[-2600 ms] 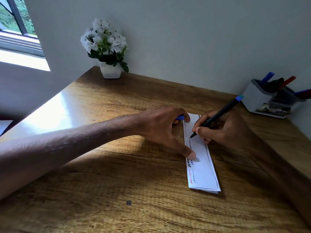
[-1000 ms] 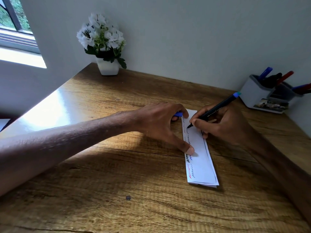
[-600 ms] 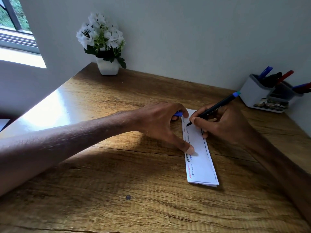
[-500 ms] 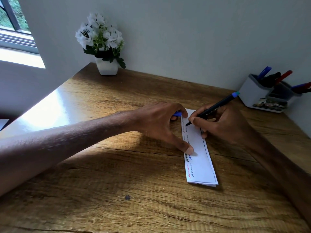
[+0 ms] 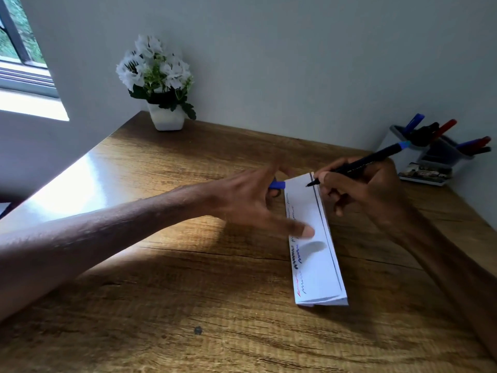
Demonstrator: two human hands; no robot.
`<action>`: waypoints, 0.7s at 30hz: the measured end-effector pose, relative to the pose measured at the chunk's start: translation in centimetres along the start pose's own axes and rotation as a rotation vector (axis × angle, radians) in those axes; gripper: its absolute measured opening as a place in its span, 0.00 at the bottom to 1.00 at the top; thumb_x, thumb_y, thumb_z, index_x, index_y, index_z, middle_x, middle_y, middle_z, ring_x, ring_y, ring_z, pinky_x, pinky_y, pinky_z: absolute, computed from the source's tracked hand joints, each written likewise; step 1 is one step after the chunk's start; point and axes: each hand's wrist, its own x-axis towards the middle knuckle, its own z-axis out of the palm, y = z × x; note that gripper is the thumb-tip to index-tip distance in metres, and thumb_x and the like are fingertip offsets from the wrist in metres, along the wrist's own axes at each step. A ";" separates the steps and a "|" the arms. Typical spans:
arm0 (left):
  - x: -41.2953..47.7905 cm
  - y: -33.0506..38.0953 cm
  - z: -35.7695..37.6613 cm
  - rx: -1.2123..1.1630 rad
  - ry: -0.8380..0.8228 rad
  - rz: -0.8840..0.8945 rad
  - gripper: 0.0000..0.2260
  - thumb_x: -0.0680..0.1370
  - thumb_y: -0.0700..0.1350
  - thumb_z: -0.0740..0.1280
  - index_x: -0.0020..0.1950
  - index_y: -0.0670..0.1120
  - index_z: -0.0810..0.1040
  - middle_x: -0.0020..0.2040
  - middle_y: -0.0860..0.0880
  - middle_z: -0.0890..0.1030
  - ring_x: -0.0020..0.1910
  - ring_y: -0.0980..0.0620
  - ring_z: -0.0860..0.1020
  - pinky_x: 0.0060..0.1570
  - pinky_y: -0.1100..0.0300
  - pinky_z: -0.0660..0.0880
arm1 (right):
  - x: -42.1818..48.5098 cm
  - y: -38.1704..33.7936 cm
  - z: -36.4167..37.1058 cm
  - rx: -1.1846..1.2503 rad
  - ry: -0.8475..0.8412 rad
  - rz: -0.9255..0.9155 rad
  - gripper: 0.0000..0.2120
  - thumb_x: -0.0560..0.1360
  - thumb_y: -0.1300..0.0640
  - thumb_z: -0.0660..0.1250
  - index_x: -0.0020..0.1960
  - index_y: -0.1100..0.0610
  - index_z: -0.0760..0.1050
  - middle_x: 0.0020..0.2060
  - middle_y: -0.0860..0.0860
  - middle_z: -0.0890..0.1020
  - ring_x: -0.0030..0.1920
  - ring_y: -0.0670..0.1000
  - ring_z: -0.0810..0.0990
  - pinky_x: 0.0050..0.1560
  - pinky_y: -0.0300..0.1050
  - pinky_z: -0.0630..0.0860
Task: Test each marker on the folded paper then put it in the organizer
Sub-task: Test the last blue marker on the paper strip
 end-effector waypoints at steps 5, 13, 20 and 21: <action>0.0 -0.4 0.1 -0.305 0.220 -0.032 0.07 0.85 0.53 0.56 0.53 0.58 0.73 0.50 0.56 0.76 0.48 0.59 0.74 0.49 0.56 0.70 | 0.3 -0.1 -0.6 0.103 -0.006 -0.010 0.07 0.79 0.65 0.66 0.51 0.64 0.83 0.38 0.58 0.84 0.33 0.51 0.81 0.25 0.42 0.78; 1.0 -2.1 0.3 -0.230 0.314 0.117 0.10 0.85 0.46 0.62 0.61 0.51 0.82 0.46 0.63 0.82 0.46 0.66 0.78 0.44 0.70 0.70 | 0.2 -0.6 -1.1 0.147 -0.021 -0.086 0.12 0.74 0.59 0.69 0.54 0.65 0.79 0.45 0.60 0.87 0.37 0.57 0.86 0.30 0.48 0.82; 1.5 -3.0 0.5 -0.237 0.341 0.203 0.11 0.83 0.45 0.65 0.64 0.48 0.82 0.60 0.56 0.84 0.59 0.58 0.81 0.60 0.53 0.77 | 0.1 -1.1 -1.2 0.121 -0.050 -0.138 0.10 0.72 0.58 0.69 0.50 0.64 0.80 0.41 0.59 0.87 0.37 0.56 0.87 0.29 0.45 0.82; 1.5 -3.0 0.5 -0.233 0.343 0.211 0.11 0.83 0.44 0.65 0.64 0.48 0.82 0.60 0.56 0.84 0.59 0.58 0.80 0.61 0.54 0.77 | 0.1 -1.1 -1.2 0.116 -0.052 -0.140 0.10 0.72 0.58 0.69 0.50 0.64 0.80 0.41 0.59 0.87 0.37 0.56 0.87 0.29 0.45 0.82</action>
